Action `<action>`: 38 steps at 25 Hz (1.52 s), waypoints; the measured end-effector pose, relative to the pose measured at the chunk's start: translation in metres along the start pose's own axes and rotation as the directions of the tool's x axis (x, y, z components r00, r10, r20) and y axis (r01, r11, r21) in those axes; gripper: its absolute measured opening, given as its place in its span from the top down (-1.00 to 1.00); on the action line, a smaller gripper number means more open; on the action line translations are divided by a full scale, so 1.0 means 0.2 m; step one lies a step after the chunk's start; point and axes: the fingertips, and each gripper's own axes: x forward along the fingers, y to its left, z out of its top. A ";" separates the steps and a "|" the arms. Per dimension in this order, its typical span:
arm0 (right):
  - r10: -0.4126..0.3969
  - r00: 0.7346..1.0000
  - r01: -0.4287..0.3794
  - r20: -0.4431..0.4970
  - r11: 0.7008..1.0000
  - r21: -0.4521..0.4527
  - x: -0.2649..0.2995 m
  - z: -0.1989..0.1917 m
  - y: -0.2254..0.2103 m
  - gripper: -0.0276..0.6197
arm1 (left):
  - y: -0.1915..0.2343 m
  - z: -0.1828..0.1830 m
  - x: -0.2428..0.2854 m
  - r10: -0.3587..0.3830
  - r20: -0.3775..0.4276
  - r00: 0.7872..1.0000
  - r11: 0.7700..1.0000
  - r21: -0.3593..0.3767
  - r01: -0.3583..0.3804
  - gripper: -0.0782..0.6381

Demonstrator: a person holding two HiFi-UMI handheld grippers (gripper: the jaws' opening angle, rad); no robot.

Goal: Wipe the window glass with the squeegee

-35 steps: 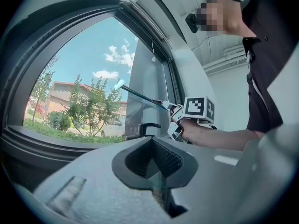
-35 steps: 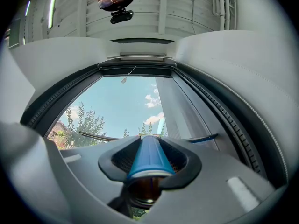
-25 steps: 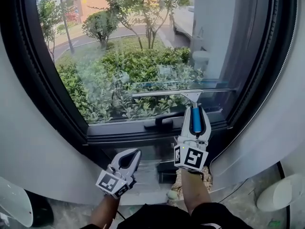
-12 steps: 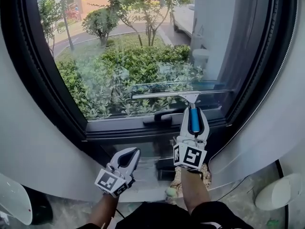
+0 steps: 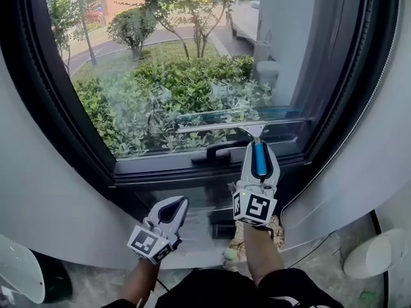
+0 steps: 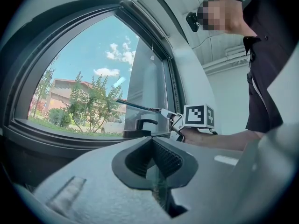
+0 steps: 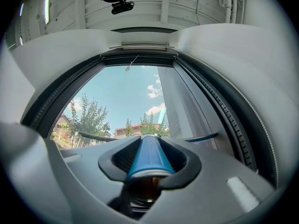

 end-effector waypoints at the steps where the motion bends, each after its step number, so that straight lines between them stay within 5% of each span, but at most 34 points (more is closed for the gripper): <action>1: -0.001 1.000 0.001 -0.003 1.000 0.000 0.00 0.00 0.00 0.51 | 0.00 0.00 0.00 -0.002 -0.001 1.000 1.000 0.001 0.002 0.78; 22: -0.014 0.999 0.013 -0.039 1.000 -0.004 -0.06 -0.09 0.01 0.51 | 0.02 -0.06 0.01 -0.026 -0.022 0.999 1.000 -0.007 0.026 0.78; 29: 0.034 0.985 -0.031 0.168 0.999 -0.018 0.08 0.34 0.13 0.51 | 0.03 0.01 -0.02 -0.037 0.017 0.999 0.999 0.022 0.037 0.78; 38: 0.028 0.891 -0.024 0.452 1.000 -0.015 0.47 0.97 0.27 0.51 | 0.14 0.20 -0.08 0.001 0.097 0.995 0.996 0.093 -0.010 0.78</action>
